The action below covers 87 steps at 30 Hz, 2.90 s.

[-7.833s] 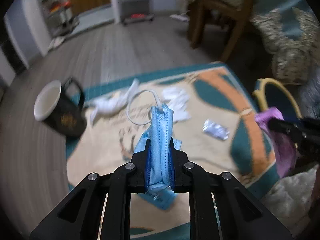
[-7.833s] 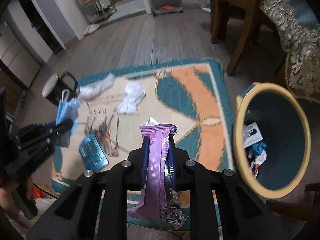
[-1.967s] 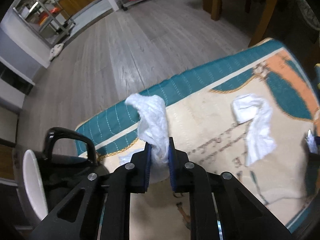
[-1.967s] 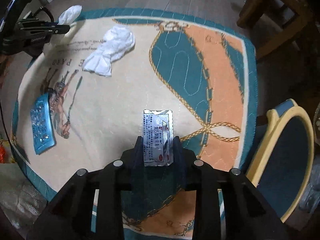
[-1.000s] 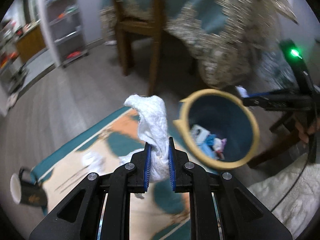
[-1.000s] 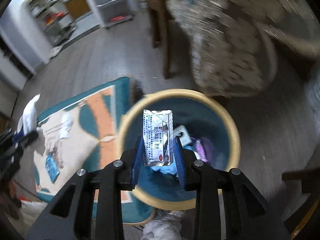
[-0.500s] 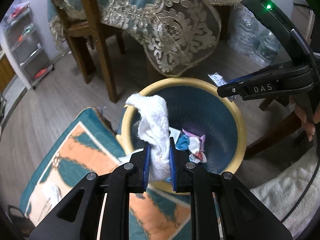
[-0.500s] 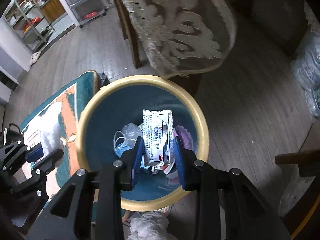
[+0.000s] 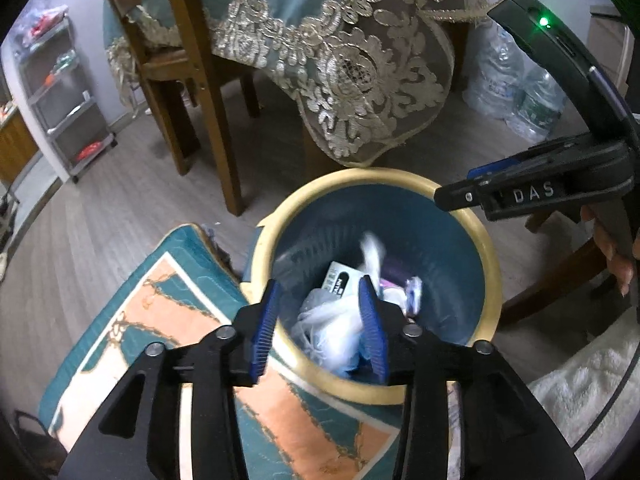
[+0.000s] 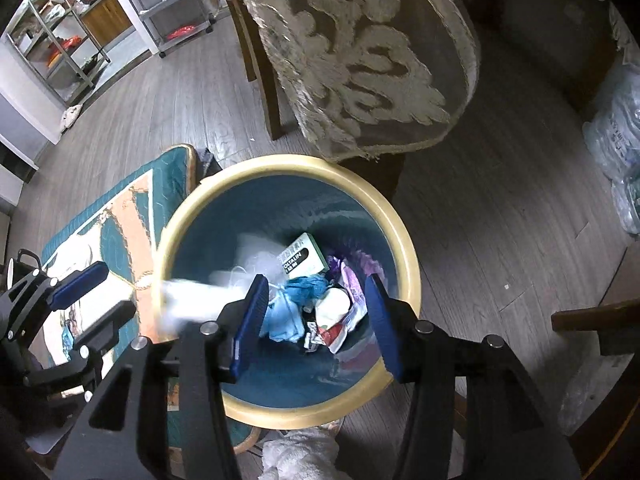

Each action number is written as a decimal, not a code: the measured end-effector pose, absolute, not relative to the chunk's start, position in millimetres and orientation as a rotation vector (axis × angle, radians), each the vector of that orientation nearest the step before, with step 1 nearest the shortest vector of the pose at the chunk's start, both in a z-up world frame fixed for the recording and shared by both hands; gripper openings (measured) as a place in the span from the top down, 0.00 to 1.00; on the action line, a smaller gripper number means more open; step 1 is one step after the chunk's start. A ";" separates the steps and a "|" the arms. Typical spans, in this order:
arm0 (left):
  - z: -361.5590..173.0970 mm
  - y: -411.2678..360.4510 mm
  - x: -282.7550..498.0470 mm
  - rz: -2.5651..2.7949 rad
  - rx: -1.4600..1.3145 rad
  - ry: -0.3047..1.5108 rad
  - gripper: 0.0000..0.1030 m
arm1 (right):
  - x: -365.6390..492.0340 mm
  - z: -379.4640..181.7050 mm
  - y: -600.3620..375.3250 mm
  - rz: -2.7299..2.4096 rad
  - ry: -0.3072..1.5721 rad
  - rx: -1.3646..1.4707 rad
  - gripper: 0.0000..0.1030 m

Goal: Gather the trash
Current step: 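Open both tools to drop the tissue and foil packet into the bucket, then move both open tools back over the cushion toward the blister pack and tissue, then grasp the blue blister pack with the left tool while the right tool grasps the white tissue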

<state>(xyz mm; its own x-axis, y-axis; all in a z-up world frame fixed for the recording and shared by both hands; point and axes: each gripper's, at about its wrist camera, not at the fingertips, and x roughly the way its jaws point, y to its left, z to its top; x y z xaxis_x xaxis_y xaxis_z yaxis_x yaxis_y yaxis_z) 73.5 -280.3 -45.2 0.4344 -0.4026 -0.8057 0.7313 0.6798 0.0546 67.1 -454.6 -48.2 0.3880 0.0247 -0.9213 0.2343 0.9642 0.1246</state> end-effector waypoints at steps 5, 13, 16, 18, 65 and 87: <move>-37.7 -253.6 71.4 -0.690 0.425 0.861 0.51 | 71.1 -40.6 -436.7 -0.120 1.154 0.216 0.51; -28.3 -190.3 68.1 -0.588 0.395 0.874 0.51 | 81.8 -26.7 -388.8 -0.070 1.121 0.162 0.47; -28.1 -160.5 67.4 -0.543 0.362 0.894 0.51 | 87.0 -20.0 -361.3 -0.031 1.101 0.160 0.46; -28.5 -140.6 67.1 -0.512 0.344 0.906 0.50 | 91.8 -17.5 -338.4 0.005 1.091 0.152 0.45; -158.0 43.0 53.1 0.315 -0.218 1.238 0.12 | 174.9 -104.4 -115.5 0.289 1.219 -0.031 0.45; -150.2 56.1 68.8 0.180 -0.218 1.205 0.32 | 202.8 -151.0 -69.2 0.397 1.275 -0.118 0.90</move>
<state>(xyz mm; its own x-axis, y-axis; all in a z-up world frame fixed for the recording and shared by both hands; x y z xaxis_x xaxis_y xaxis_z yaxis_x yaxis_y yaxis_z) 68.8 56.1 -150.2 0.3479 0.0220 -0.9373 -0.2531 0.9648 -0.0713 202.8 -69.2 -151.0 0.2339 0.2232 -0.9463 -0.3530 0.9264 0.1312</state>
